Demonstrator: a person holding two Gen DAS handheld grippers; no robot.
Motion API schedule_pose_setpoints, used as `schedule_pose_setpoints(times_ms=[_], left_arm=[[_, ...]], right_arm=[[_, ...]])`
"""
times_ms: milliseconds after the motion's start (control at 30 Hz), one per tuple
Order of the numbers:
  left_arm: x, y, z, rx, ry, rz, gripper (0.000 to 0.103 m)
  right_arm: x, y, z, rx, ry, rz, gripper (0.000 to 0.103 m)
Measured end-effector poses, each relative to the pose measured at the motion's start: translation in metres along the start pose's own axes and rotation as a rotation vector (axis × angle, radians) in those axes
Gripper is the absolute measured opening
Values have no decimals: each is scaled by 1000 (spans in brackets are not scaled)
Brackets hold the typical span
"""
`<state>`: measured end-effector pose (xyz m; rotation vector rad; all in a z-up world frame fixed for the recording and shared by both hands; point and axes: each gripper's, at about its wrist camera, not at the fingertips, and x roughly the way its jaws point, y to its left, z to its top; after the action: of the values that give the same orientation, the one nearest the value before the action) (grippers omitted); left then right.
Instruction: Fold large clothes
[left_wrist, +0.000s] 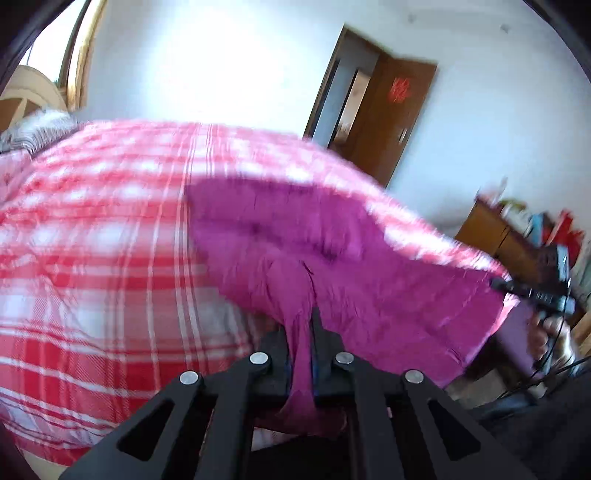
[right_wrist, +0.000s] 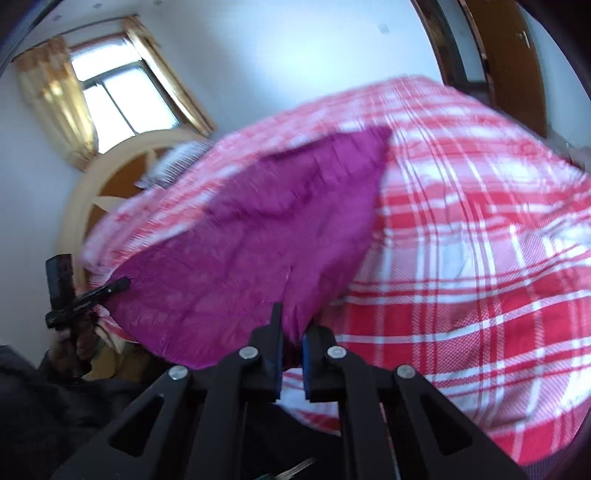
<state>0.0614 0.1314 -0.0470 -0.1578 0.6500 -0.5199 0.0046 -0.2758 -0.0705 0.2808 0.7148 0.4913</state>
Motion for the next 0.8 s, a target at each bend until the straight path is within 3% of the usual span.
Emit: schedule_pose_setpoints(times_ms=[100,200,367,467,600,667,700,733,800], left_arm=[[-19,0,27,-12,-69,-45,6],[0,9,52,16,-77,-27,6],[69,47,98,-17,-53,-21,7],[113,74,127,-48,-30,24,15],[148,108,163,-110,-17,123,37],[146,117,171,-112,-63,228,55],[146,123,176,-120,-91,285,72],[145,127,180,-126,-125,329,79],[146,126,181,-118,-167,383,79]], right_arm=[[-28,19,16,-39,-91,21,10],[-34,22,47,-55,-172,32,10],[10,-4,102,-15,-228,7,10],[49,-32,134,37,-225,-33,9],[103,-71,173,100,-187,-100,9],[122,-84,185,108,-165,-134,9],[131,-90,190,115,-152,-145,9],[135,-95,193,124,-142,-148,9],[154,-106,200,134,-115,-170,9]])
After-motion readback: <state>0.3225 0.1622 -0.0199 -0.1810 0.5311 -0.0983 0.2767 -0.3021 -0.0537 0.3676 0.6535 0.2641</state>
